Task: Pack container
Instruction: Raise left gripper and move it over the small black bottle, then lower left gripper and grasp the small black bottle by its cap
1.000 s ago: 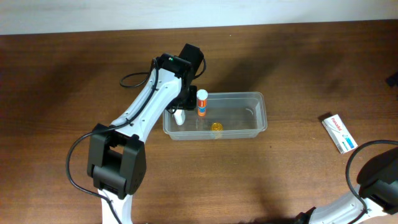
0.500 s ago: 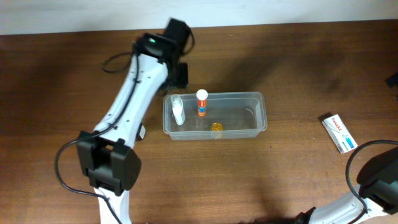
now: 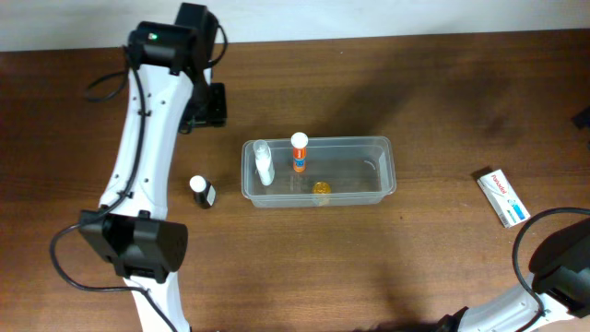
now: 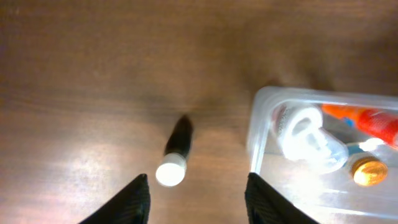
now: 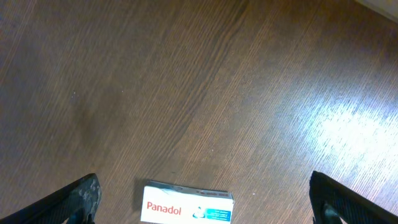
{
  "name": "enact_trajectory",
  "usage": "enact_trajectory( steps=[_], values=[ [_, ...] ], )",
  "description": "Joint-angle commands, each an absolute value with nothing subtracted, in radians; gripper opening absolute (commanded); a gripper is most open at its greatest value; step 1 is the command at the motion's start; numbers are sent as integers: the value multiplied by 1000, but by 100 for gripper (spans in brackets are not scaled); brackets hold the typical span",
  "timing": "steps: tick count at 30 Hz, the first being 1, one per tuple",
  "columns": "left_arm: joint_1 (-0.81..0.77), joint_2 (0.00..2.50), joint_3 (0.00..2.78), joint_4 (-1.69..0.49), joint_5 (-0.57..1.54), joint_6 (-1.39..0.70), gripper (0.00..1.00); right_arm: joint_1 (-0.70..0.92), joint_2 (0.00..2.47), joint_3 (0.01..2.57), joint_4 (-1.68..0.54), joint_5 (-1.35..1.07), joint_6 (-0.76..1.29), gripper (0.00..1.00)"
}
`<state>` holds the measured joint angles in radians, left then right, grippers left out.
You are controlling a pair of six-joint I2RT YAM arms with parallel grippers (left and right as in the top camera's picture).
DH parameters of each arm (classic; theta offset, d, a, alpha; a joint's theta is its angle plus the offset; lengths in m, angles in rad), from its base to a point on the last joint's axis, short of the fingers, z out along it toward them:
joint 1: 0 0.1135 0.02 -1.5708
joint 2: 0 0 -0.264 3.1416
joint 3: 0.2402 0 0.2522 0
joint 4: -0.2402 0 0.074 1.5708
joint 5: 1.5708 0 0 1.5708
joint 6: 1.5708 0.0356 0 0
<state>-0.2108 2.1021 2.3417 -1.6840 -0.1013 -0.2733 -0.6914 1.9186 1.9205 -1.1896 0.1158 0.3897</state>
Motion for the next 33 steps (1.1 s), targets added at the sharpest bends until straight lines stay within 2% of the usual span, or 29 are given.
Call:
enact_trajectory(
  steps=[1, 7, 20, 33],
  values=[
    [-181, 2103, 2357, -1688, -43, -229, 65, -694, 1907, 1930, -1190, 128, 394, 98],
    [-169, 2105, 2327, -1688, 4, -142, 73, -694, 1907, 1930, -1190, 128, 394, 98],
    [-156, 2106, 2016, -1676, -57, -144, 72, -694, 1907, 1930, -1190, 128, 394, 98],
    [-156, 2106, 1788, -1528, -57, -145, 69, -694, 1907, 1930, -1190, 128, 394, 98]
  ],
)
